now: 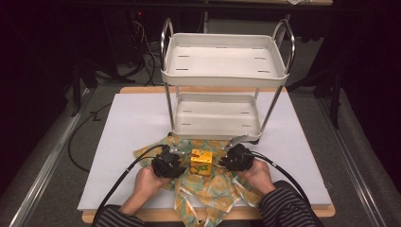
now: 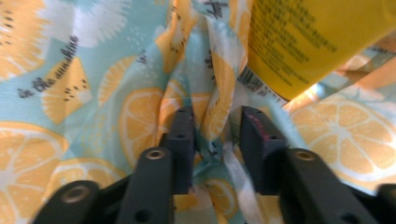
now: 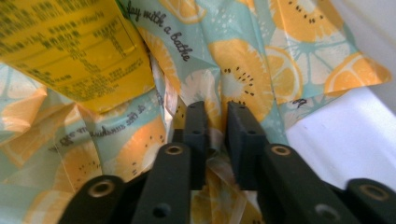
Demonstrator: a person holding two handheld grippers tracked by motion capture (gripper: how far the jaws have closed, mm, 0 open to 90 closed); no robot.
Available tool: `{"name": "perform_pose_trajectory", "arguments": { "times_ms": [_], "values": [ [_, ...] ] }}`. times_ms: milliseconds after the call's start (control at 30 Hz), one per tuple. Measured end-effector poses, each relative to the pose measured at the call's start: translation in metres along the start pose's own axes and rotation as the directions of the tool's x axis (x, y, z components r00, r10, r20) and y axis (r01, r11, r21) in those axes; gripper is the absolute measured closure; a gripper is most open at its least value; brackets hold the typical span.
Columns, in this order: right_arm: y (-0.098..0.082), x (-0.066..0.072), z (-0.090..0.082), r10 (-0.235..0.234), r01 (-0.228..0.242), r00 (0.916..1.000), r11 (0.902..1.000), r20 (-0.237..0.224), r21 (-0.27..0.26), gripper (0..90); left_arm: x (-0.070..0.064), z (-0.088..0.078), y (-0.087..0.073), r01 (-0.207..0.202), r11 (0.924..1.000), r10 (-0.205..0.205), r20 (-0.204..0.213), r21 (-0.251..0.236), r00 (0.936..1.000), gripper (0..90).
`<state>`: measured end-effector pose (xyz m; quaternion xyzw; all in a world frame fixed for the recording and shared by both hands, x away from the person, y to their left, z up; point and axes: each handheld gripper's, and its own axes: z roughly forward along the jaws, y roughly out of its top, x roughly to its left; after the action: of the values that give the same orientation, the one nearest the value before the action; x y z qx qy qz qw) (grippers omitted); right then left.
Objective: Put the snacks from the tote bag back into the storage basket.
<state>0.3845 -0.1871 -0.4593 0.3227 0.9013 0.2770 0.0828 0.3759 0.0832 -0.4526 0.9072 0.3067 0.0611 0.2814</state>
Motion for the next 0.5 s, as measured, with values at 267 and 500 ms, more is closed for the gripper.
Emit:
{"name": "perform_pose_trajectory", "arguments": {
  "times_ms": [267, 500],
  "values": [
    [-0.005, 0.0, 0.0, -0.065, 0.065, 0.9979, 0.9978, -0.002, -0.015, 55.5, -0.011, 0.004, -0.008, -0.07, 0.9975, 0.07, -0.06, -0.002, 0.9958, 52.0],
    [-0.009, -0.007, -0.005, -0.029, 0.029, 0.9995, 0.9994, -0.008, -0.019, 40.0, -0.008, 0.004, -0.015, -0.029, 0.9986, 0.027, -0.044, -0.045, 0.9987, 46.8]
  ]
}}
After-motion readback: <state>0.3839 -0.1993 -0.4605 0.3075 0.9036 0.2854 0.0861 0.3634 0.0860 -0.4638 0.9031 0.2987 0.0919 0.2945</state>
